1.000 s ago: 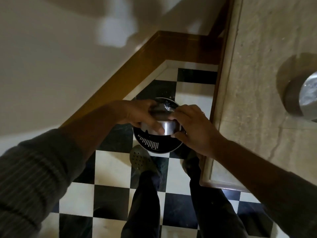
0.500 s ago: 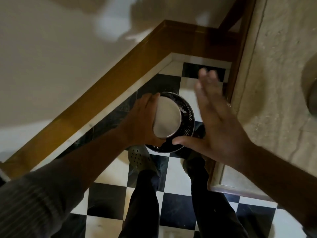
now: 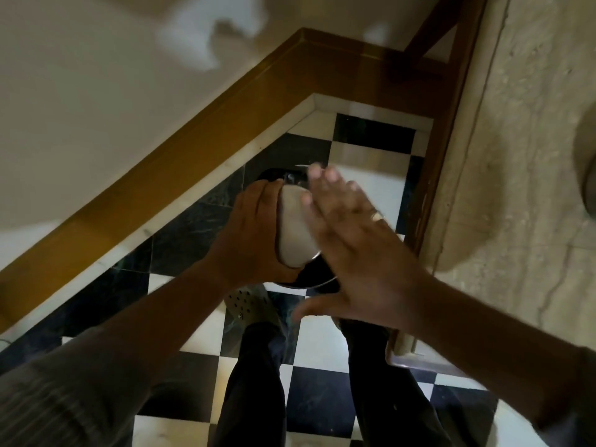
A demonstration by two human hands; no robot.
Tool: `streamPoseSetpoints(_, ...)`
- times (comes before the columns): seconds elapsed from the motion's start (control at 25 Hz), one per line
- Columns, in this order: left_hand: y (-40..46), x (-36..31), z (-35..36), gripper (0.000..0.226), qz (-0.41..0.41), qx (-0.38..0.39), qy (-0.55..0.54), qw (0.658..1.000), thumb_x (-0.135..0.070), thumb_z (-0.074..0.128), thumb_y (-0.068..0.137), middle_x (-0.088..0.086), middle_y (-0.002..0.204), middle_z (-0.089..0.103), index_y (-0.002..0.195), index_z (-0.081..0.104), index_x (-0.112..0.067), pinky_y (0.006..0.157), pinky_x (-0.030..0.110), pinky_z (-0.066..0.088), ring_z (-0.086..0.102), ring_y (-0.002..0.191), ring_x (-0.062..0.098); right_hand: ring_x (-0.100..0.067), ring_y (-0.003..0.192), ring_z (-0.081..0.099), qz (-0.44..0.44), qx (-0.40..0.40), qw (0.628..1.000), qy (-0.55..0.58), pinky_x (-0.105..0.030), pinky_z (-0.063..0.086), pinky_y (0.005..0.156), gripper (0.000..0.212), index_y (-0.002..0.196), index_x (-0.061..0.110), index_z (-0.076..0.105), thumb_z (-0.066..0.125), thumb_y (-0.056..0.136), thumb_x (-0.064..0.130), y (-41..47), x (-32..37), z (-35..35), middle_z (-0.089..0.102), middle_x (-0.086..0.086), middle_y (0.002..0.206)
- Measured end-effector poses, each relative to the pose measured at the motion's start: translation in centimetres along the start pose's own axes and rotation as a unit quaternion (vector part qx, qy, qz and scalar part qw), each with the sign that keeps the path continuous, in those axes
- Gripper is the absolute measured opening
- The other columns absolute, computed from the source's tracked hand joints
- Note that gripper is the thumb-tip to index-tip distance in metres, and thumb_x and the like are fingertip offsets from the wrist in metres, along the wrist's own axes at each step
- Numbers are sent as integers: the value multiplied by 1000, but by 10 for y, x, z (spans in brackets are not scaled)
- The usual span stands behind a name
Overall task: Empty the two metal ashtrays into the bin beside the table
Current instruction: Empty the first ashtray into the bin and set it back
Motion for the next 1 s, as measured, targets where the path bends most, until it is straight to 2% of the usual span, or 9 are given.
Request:
streamPoseSetpoints(0.12, 0, 2, -4, 132, -8, -14, -36, 999, -59, 86, 49, 33, 141, 47, 147, 32, 11, 100, 45, 40, 48, 128, 46, -36, 154, -7, -9, -151, 989, 7, -52, 1, 125, 127, 154, -5, 11, 52, 75, 86, -5, -1, -35, 4, -25, 164)
streamPoseSetpoints(0.24, 6, -3, -9, 130, 5, -34, -24, 999, -64, 80, 51, 29, 140, 48, 147, 32, 8, 101, 40, 41, 48, 127, 39, -36, 153, -15, -24, 160, 982, -96, -47, -14, 122, 138, 156, 1, -6, 56, 68, 87, -6, -1, 41, -14, -21, 165)
streamPoseSetpoints(0.32, 5, -7, -6, 131, 15, -29, -5, 999, -62, 85, 51, 31, 140, 49, 147, 32, 11, 104, 41, 39, 50, 128, 42, -38, 154, -9, -18, 229, 968, -102, -49, -8, 122, 136, 156, 4, -5, 63, 67, 81, -16, -8, 68, -6, -21, 167)
streamPoseSetpoints(0.44, 3, -4, -5, 133, 12, -44, -33, 998, -55, 91, 50, 33, 143, 46, 148, 30, 12, 103, 40, 35, 48, 130, 44, -43, 151, 13, -10, 122, 988, -94, -53, 16, 121, 120, 155, 2, 22, 78, 67, 61, -9, -15, 51, 22, -24, 164)
streamPoseSetpoints(0.64, 8, -3, -8, 135, -71, 0, -168, 983, -66, 81, 50, 6, 155, 36, 158, 20, -14, 96, 28, 38, 35, 130, 11, -51, 135, 46, 57, 5, 998, -8, -51, 53, 96, 60, 136, -4, 55, 78, 81, 4, -9, -31, 34, 48, -33, 146)
streamPoseSetpoints(0.76, -1, 21, -6, 115, -209, 35, -404, 890, -66, 74, 57, -5, 148, 44, 155, 28, -26, 94, 33, 49, 52, 126, 13, -39, 125, 58, 119, -14, 977, 175, -39, 50, 101, 52, 134, 4, 58, 72, 83, 7, -6, -46, 25, 58, -23, 139)
streamPoseSetpoints(0.88, -19, 36, -1, 82, -320, 15, -561, 764, -64, 60, 76, 7, 141, 59, 147, 41, -26, 101, 45, 52, 64, 121, 27, -16, 104, 61, 283, -5, 895, 344, -12, 48, 84, 45, 134, 16, 58, 60, 90, 25, -10, -68, 36, 66, -8, 126)
streamPoseSetpoints(0.92, -25, 36, 1, 78, -341, 7, -574, 745, -63, 57, 78, 8, 140, 62, 145, 44, -25, 101, 48, 51, 64, 122, 29, -13, 99, 61, 336, -5, 866, 372, -9, 48, 78, 40, 131, 16, 60, 58, 91, 23, -14, -72, 42, 68, -6, 122)
streamPoseSetpoints(1.0, -30, 30, 2, 78, -370, -4, -585, 721, -63, 56, 78, 9, 140, 63, 145, 48, -24, 96, 51, 54, 64, 123, 31, -21, 98, 66, 419, -21, 800, 429, -30, 61, 81, 31, 122, 10, 65, 55, 93, 12, -22, -78, 53, 70, -12, 115)
Point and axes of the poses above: each hand's wrist, its own y-axis towards the middle knuckle, its own z-axis out of the palm, x = y × z, the point moved 9 cm from there along y, towards the middle knuckle
